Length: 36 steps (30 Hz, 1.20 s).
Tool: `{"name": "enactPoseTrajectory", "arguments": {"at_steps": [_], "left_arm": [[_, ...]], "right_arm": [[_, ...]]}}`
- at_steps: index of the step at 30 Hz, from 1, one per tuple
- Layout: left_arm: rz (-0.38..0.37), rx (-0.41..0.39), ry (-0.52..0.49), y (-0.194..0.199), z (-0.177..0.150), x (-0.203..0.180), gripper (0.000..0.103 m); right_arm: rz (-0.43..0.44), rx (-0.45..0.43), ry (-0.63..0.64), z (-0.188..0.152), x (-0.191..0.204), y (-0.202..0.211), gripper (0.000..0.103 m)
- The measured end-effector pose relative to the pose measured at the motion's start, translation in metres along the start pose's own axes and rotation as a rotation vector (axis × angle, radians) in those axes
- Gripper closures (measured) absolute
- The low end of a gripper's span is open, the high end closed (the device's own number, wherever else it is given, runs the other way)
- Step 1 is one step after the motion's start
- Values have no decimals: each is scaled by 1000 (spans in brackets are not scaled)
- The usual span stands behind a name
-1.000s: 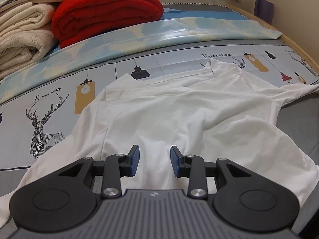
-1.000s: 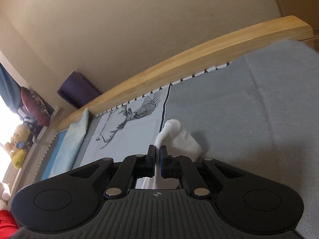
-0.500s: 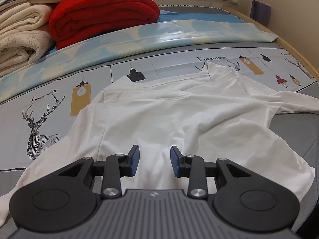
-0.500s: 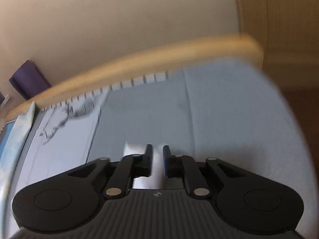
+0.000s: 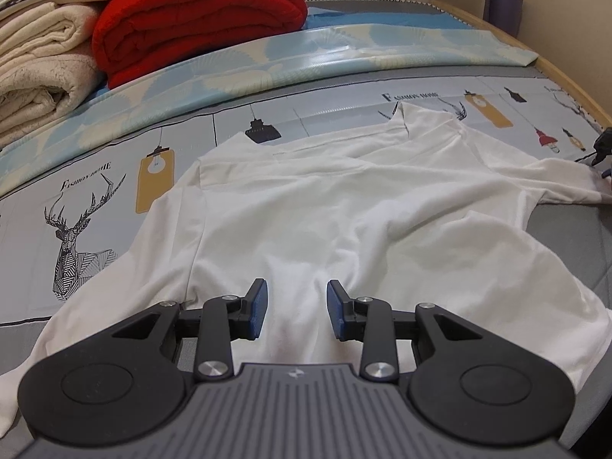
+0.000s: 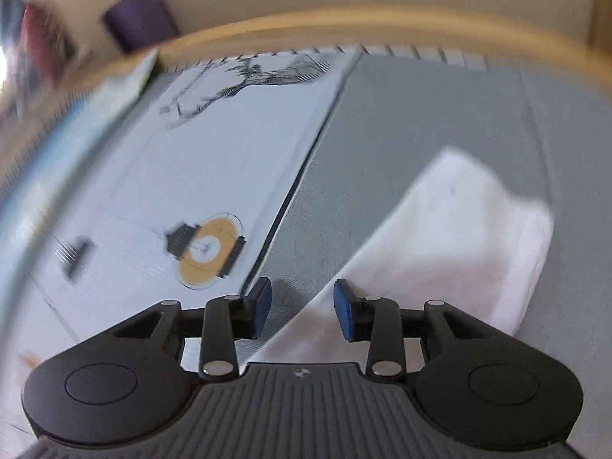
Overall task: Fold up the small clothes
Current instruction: 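Lift and stretch the sleeve outward with the right tool, then release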
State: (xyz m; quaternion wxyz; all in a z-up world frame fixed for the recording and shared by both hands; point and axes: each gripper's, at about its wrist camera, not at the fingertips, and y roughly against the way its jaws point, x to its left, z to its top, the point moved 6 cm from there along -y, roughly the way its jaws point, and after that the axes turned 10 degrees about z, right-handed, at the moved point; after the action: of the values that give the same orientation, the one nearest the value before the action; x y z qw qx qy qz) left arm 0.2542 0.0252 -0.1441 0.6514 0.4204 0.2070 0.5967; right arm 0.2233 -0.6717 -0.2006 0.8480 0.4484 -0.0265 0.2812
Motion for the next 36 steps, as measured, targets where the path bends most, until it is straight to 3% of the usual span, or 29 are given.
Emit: {"name": "enactPoseTrajectory", "arguments": {"at_steps": [3,7,9,10,12,14,15,18,21,25,29,32,36], "left_arm": [[8,5,5,-4,2,3,65],[7,2,14,-5,5,3,65],[7,4,14,-6,5,3,65],[5,5,14,-6,5,3,65],[1,4,15,-5,5,4,65],[-2,3,20,-4,5,8,65],[-2,3,29,-3,5,11,65],[-18,4,78,1,6,23,65],[-46,7,141,8,3,40,65],[-95,6,215,23,-15,62,65],[-144,9,273,45,-44,78,65],[-188,28,294,59,-72,80,65],[-208,77,271,66,-117,74,65]], "right_arm": [[-138,-10,83,-4,6,-6,101],[-195,-57,85,-2,10,-6,103],[-197,-133,62,4,9,2,103],[-170,-194,41,13,10,10,103],[-31,-339,-23,30,15,30,103],[86,-399,-25,45,22,41,103],[118,-387,-21,50,24,40,103],[18,-364,-10,50,17,47,97],[61,-293,-30,44,14,59,97],[274,-227,48,26,38,109,97],[530,-141,223,-8,62,176,94],[688,-6,326,-47,68,216,93],[791,167,481,-117,61,258,92]]}}
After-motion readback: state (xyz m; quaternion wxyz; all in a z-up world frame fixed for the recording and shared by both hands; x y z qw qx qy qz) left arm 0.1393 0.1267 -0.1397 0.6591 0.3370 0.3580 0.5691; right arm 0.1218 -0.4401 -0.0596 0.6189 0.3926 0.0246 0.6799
